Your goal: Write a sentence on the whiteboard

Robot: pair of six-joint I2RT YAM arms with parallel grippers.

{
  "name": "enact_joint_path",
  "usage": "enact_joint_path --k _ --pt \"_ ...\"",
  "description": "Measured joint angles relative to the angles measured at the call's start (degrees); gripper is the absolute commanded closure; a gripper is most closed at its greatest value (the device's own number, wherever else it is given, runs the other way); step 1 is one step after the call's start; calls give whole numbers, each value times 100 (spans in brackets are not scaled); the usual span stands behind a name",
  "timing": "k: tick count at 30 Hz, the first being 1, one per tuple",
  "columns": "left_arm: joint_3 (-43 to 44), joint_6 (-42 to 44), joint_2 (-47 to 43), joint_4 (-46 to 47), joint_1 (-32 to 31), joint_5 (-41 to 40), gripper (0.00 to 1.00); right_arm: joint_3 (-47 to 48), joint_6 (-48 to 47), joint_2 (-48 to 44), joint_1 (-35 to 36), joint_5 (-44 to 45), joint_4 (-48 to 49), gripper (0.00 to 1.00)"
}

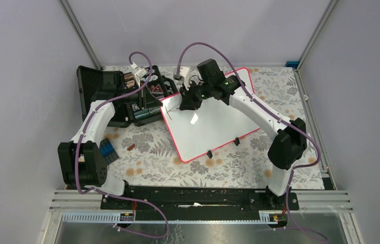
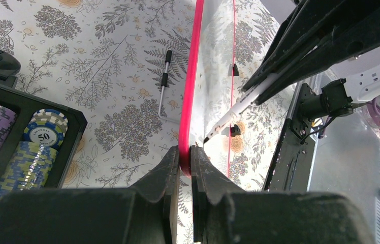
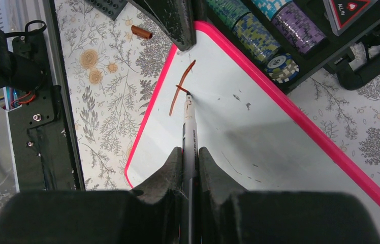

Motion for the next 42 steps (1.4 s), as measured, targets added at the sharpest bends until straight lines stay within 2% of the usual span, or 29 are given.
enact_joint_path --k 17,25,42 --pt "0 -2 -2 2 -15 -13 100 13 -68 -151 -177 -81 -107 100" --pt "0 0 -2 2 -20 -15 100 315 -68 -151 -179 -105 -146 100" --pt "0 0 -15 7 -31 -20 100 518 -90 90 -179 -2 -153 100"
